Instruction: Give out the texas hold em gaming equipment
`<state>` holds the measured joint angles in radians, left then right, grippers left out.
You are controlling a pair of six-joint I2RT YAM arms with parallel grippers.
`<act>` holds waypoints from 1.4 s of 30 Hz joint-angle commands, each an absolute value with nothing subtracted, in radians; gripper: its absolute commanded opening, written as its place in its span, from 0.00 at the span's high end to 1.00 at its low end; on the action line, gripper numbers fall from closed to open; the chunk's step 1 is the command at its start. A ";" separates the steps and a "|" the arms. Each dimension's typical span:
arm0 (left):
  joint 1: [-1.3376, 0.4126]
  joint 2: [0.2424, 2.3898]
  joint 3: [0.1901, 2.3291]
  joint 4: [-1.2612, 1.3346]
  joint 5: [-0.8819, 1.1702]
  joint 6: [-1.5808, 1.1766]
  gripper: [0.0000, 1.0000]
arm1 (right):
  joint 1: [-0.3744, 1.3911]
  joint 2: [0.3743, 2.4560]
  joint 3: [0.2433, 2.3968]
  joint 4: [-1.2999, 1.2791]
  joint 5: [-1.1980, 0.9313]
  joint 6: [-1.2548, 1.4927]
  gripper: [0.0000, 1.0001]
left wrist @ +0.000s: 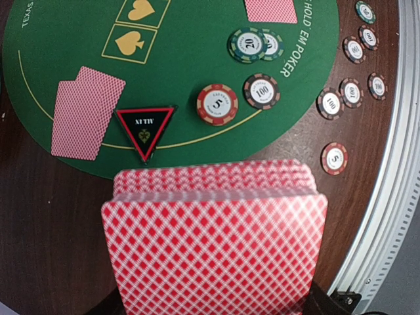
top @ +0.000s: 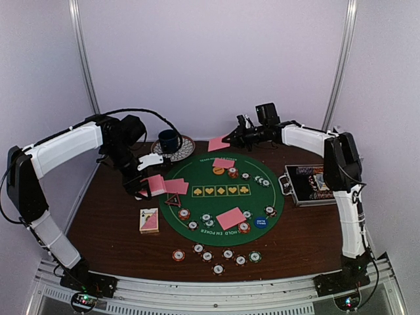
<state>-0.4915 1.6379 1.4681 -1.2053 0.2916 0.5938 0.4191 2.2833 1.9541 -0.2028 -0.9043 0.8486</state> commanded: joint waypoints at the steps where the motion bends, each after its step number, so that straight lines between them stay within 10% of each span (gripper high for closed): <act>1: -0.487 1.611 1.479 -1.198 0.303 0.609 1.00 | 0.414 2.406 2.058 -0.371 -0.831 0.746 1.00; 17: -0.487 1.605 1.469 -1.198 0.306 0.610 1.00 | 0.402 2.599 2.279 -0.445 -0.758 0.749 0.86; 32: -0.487 1.602 1.468 -1.197 0.305 0.607 1.00 | 0.380 2.487 2.350 -0.613 -0.579 0.590 0.31; 42: -0.487 1.622 1.487 -1.182 0.319 0.597 1.00 | 0.493 2.096 1.909 -0.402 -0.660 0.636 0.15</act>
